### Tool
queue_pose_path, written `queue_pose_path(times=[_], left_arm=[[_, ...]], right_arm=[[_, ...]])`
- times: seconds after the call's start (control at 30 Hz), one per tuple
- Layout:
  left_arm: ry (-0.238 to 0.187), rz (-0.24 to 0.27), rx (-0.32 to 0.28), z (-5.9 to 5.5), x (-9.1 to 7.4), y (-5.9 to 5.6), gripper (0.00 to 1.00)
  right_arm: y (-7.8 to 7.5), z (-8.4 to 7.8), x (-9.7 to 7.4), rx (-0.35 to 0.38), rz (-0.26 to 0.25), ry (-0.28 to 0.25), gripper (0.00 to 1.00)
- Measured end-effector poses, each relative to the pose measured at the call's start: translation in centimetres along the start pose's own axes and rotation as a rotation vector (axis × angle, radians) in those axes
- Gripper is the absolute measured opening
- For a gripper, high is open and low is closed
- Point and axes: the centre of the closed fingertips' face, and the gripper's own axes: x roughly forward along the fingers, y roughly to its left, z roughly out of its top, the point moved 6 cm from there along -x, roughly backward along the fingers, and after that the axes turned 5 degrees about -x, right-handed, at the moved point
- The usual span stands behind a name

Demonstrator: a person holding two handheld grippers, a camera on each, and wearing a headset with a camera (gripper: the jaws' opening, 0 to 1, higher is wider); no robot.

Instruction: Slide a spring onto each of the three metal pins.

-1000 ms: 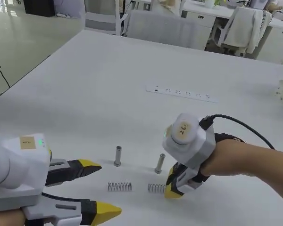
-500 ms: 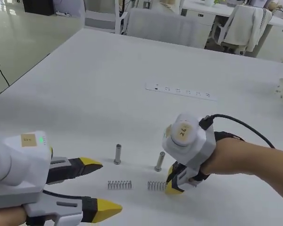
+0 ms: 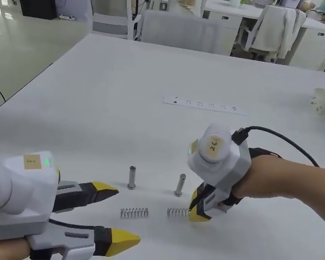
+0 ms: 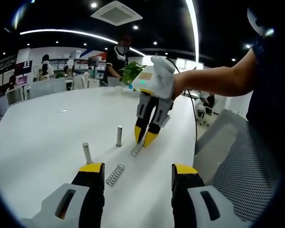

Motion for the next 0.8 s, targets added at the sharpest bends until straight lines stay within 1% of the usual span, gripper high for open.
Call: queue_pose_path(times=[0.1,0.23,0.3,0.47,0.8], left_arm=[[0.000,-0.009,0.003,0.1,0.0,0.0,0.50],[-0.002,-0.017,0.007,0.3,0.1,0.0,0.49],[-0.002,-0.023,0.011,0.4,0.2,-0.1,0.48],[-0.003,-0.043,0.022,0.7,0.3,-0.3,0.45],[-0.002,-0.087,0.068,1.5,0.9,-0.9,0.39]], right_arm=[[0.5,0.7,-0.9,0.003,0.010,-0.023,0.08],[0.9,1.3,-1.8,-0.003,0.007,-0.035,0.08],[1.1,1.7,-2.4,-0.003,0.008,-0.053,0.08],[1.8,2.6,-3.3,-0.014,0.014,-0.076,0.08],[2.9,4.2,-4.5,-0.055,0.015,-0.092,0.08]])
